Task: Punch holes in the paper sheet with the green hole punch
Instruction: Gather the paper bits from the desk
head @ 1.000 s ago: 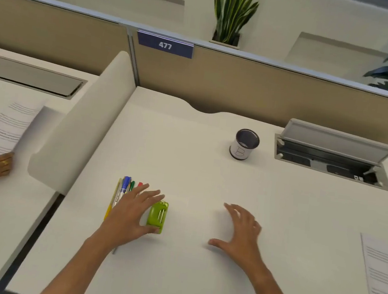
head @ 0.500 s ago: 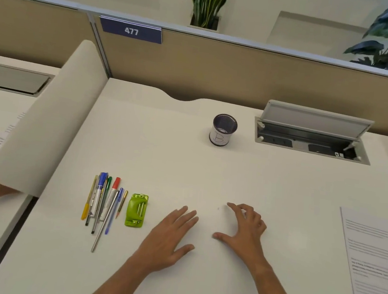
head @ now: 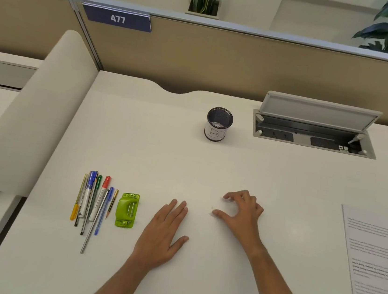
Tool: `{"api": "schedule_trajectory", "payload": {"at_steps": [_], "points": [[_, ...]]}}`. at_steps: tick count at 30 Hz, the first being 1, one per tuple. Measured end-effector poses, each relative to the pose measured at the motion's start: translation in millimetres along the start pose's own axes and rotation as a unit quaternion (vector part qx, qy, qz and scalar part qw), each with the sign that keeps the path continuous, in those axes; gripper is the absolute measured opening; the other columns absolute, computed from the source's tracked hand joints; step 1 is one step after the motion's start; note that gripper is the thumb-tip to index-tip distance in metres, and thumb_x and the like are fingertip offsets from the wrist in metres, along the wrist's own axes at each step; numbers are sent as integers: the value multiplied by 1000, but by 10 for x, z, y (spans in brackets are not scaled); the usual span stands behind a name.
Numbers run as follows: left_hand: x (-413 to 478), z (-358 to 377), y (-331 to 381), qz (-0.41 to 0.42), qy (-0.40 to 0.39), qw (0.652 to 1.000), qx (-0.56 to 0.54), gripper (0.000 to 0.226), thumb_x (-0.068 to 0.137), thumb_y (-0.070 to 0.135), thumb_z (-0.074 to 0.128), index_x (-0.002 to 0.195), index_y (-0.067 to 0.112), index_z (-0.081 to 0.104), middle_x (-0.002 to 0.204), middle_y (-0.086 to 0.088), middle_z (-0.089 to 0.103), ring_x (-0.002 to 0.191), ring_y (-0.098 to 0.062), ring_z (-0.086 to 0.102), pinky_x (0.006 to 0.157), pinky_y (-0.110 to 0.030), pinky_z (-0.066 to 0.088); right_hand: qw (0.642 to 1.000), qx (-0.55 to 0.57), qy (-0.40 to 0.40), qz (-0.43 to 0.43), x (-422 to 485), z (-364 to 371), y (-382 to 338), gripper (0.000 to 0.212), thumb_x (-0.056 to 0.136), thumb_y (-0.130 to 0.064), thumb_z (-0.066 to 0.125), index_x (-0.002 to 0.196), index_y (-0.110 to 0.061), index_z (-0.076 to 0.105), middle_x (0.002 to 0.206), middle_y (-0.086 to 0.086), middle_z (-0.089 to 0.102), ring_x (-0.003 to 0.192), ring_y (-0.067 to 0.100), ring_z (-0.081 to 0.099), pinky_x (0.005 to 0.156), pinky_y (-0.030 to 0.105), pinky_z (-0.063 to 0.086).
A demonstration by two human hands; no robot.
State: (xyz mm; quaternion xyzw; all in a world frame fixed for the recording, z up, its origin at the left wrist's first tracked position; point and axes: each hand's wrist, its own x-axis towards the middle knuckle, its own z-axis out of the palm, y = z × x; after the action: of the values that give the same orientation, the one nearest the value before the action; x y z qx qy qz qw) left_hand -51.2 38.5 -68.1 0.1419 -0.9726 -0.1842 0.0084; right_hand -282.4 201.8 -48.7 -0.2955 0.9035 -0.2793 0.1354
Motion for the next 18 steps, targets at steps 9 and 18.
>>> {"api": "schedule_trajectory", "payload": {"at_steps": [9, 18], "points": [[3, -2, -4, -1, 15, 1000, -12, 68, 108, 49, 47, 166, 16, 30, 177, 4, 21, 166, -18, 12, 130, -42, 28, 999, -24, 38, 21, -49, 132, -38, 30, 72, -52, 90, 86, -39, 67, 95, -20, 55, 98, 6, 49, 88, 33, 22], [-2, 5, -17, -1, 12, 1000, -13, 66, 109, 48, 44, 165, 17, 31, 177, 6, 19, 166, -17, 10, 130, -42, 29, 999, 15, 44, 25, -106, 188, -82, 25, 77, -40, 90, 93, -40, 71, 96, -20, 61, 97, 4, 58, 92, 35, 25]]}}
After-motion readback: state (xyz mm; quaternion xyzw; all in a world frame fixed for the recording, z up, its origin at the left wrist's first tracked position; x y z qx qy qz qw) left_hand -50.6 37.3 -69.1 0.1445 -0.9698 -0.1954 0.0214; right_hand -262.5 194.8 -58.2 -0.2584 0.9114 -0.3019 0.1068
